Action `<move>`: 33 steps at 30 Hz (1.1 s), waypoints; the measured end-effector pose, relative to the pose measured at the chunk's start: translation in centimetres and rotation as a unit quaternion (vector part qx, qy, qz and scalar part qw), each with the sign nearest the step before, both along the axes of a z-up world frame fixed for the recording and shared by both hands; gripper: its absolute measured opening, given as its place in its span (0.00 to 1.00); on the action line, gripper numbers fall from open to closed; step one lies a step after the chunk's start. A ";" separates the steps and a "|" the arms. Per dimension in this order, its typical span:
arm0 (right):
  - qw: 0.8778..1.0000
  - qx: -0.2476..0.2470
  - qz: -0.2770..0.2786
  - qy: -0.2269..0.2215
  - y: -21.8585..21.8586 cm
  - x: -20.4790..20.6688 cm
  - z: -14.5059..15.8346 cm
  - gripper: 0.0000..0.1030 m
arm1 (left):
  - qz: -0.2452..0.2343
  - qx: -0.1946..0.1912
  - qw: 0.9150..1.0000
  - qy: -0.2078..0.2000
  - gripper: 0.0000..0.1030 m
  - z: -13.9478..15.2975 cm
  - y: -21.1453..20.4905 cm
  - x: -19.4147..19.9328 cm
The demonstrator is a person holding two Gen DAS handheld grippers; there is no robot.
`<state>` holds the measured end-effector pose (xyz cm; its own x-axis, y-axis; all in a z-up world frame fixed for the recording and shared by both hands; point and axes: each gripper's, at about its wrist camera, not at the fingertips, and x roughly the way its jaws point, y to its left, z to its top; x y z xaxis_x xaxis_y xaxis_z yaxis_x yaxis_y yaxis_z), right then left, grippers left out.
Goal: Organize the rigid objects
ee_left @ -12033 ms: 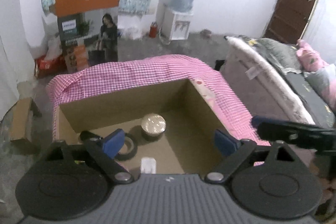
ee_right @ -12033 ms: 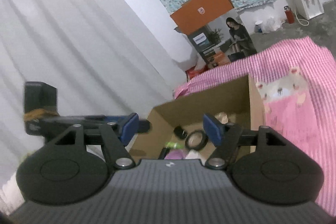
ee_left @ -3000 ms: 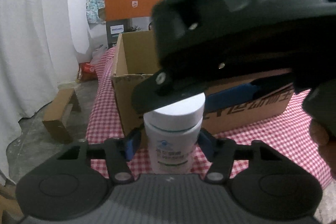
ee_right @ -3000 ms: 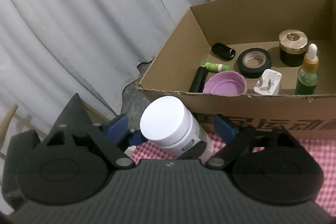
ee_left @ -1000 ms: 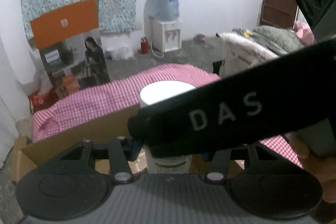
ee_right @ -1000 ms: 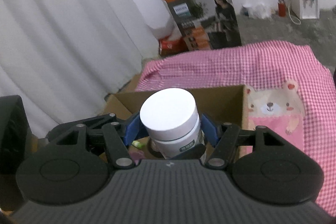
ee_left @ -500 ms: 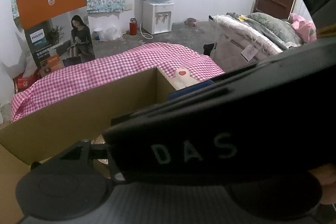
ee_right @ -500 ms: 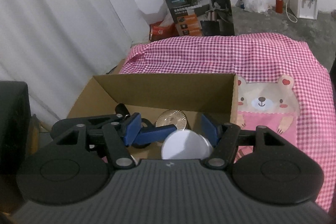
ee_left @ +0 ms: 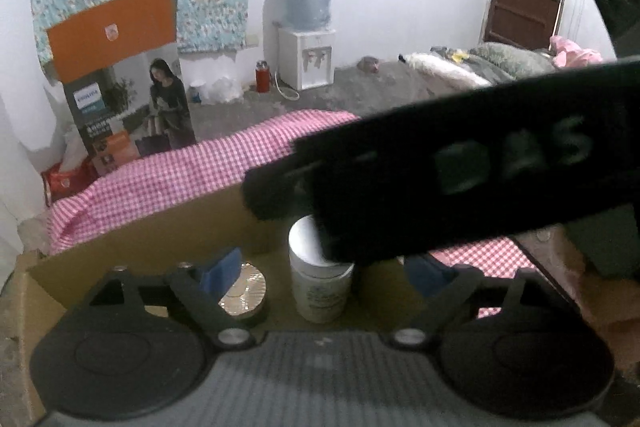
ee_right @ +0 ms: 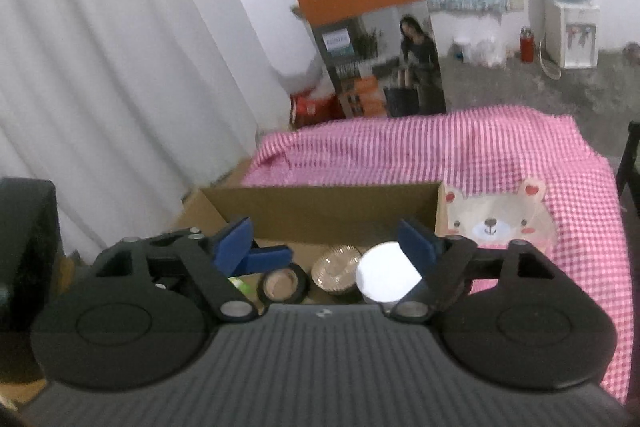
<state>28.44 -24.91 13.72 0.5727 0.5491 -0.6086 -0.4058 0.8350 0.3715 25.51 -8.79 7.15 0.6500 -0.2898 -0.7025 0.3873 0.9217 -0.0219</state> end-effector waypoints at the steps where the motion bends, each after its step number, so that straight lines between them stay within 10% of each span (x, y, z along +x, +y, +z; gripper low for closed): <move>1: 1.000 0.006 -0.004 -0.011 -0.3 -0.8 0.6 0.83 | 0.002 -0.003 1.000 -0.006 0.89 0.5 0.2 -0.5; 7: 0.995 0.041 -0.033 -0.080 -1.9 -5.9 3.9 0.99 | 0.017 -0.018 0.999 -0.041 0.97 3.7 1.5 -4.9; 18: 0.985 0.036 -0.079 -0.152 -3.1 -14.8 6.0 0.99 | 0.123 0.020 0.987 -0.101 1.00 6.3 3.3 -12.3; 33: 0.955 -0.152 -0.174 -0.186 2.1 -19.6 1.7 0.99 | 0.207 0.039 0.975 -0.074 1.00 3.0 5.3 -14.5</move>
<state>8.88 -22.76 15.40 0.8958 0.1161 -0.4291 -0.1405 0.9898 -0.0255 10.96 -3.48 10.11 0.7957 0.0695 -0.6017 -0.0247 0.9963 0.0823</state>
